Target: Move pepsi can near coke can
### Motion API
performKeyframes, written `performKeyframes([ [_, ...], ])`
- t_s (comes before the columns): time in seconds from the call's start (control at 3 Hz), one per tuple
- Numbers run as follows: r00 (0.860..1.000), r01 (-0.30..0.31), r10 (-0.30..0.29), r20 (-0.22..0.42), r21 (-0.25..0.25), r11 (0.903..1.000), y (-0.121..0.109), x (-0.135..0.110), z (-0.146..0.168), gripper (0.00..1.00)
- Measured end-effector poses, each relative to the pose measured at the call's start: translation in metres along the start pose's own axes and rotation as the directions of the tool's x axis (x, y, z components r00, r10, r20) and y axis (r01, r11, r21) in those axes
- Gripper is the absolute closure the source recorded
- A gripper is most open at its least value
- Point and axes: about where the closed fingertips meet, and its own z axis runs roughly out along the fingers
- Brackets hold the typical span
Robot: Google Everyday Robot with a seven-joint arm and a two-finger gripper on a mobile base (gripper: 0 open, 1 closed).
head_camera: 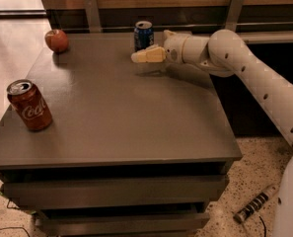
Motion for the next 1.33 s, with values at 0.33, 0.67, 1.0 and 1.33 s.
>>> performKeyframes([
  [0.33,1.0,0.01,-0.009,0.027,-0.015,0.9998,-0.004,-0.001,0.012,0.0],
  [0.67,0.997,0.027,-0.024,0.076,-0.027,0.9993,-0.012,-0.007,0.027,0.25],
  [1.0,0.997,0.025,-0.022,0.072,-0.032,0.9992,-0.008,-0.007,0.029,0.47],
  [1.33,0.997,0.025,-0.022,0.073,-0.036,0.999,-0.006,-0.007,0.032,0.7],
])
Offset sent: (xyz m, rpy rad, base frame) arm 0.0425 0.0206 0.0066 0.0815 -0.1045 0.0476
